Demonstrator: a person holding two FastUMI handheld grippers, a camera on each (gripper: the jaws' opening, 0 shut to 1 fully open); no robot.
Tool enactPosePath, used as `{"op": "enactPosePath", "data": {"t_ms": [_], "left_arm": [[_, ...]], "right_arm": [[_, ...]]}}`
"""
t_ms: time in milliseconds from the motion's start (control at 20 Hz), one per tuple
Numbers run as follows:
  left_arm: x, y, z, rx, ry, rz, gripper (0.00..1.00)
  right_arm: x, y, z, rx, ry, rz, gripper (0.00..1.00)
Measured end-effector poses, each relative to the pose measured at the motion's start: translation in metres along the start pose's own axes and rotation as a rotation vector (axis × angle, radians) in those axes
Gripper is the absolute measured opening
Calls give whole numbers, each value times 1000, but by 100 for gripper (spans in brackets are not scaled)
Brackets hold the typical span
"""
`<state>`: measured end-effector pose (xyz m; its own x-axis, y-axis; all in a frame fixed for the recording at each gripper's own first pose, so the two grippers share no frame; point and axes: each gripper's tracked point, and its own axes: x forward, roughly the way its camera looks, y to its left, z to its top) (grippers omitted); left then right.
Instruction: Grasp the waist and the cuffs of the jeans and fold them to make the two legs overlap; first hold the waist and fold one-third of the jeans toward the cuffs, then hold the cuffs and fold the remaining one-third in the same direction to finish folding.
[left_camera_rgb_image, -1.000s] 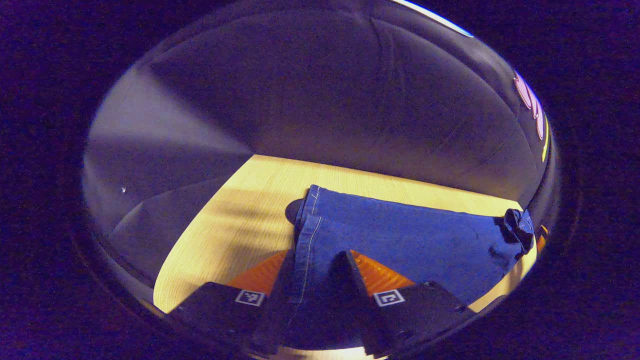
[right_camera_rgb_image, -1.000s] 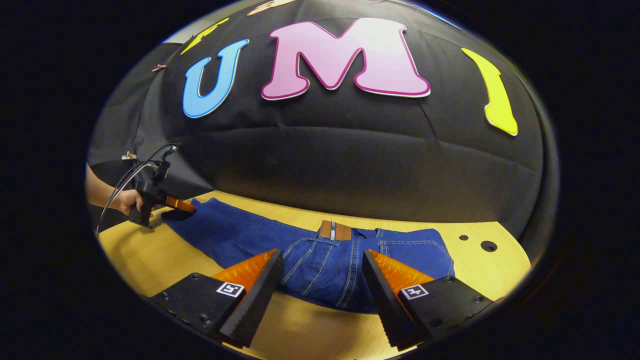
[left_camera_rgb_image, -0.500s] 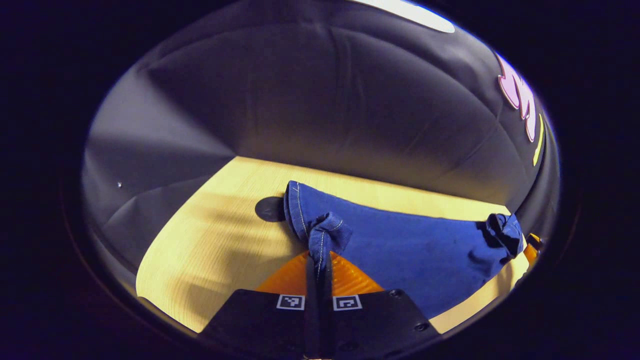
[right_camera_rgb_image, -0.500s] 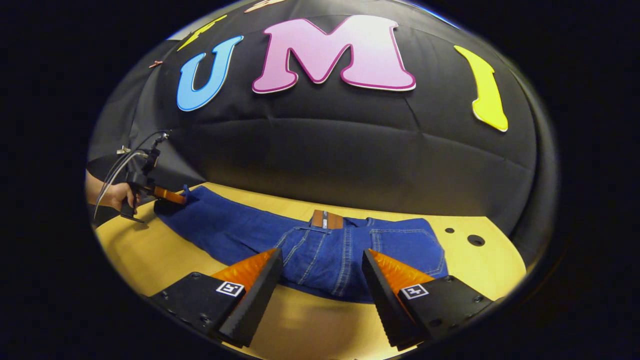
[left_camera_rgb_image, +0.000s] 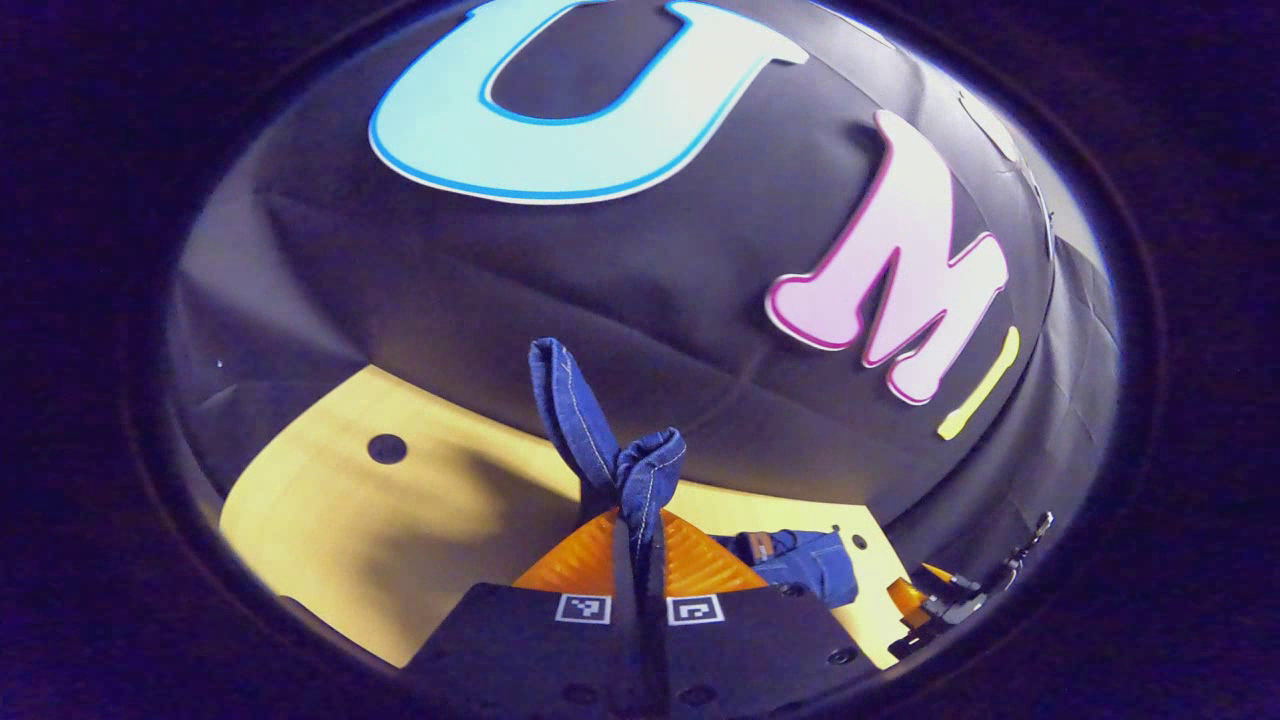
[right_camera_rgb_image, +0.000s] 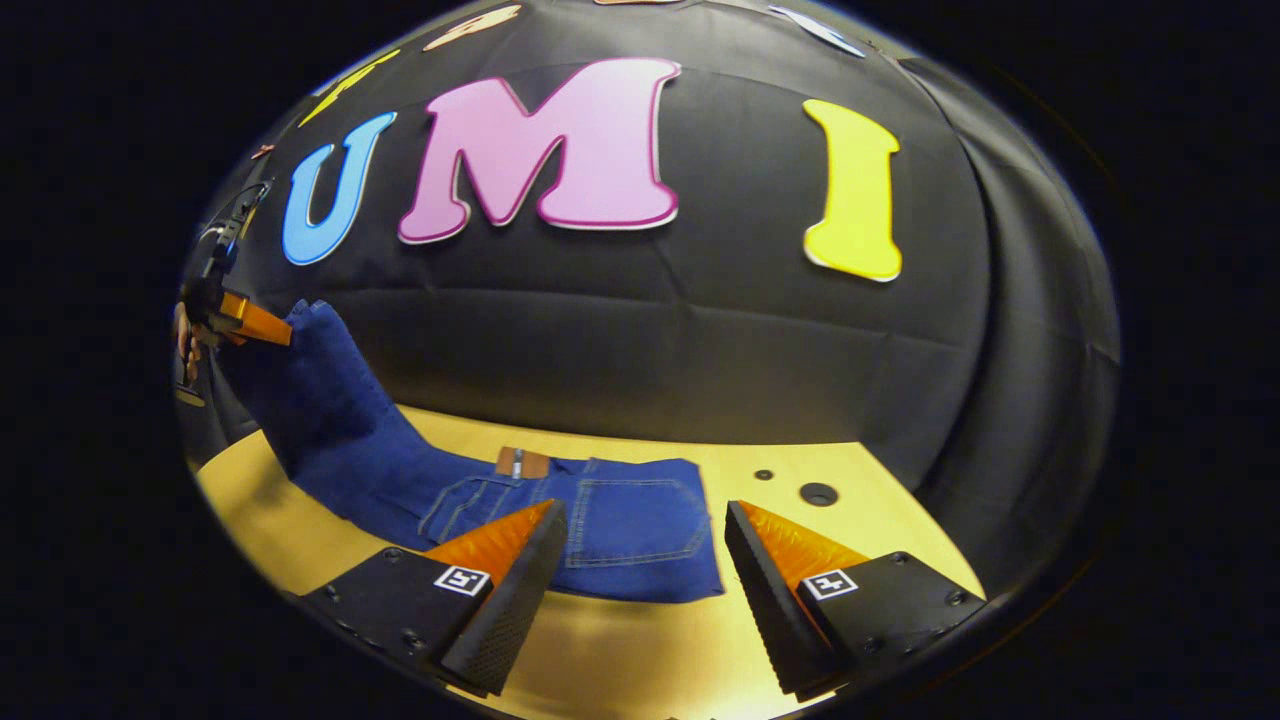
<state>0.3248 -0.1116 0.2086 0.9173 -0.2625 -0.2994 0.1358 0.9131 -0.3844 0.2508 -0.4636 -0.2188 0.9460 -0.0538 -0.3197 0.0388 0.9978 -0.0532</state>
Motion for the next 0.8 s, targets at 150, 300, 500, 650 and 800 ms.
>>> {"op": "enactPosePath", "data": {"t_ms": [150,300,500,650,800], "left_arm": [[17,-84,-17,-16,19,-96,6],[45,-162,-44,-9,73,-183,6],[92,-208,-112,36,200,-208,6],[115,-223,-169,78,324,-109,6],[118,-228,-174,168,346,-62,10]], "right_arm": [[-24,-34,17,-4,-15,-42,97],[-51,-62,23,-16,-9,-72,96],[-90,-85,18,-5,20,-97,96],[-114,-96,18,12,42,-126,97],[-133,-103,37,70,22,-134,96]]}}
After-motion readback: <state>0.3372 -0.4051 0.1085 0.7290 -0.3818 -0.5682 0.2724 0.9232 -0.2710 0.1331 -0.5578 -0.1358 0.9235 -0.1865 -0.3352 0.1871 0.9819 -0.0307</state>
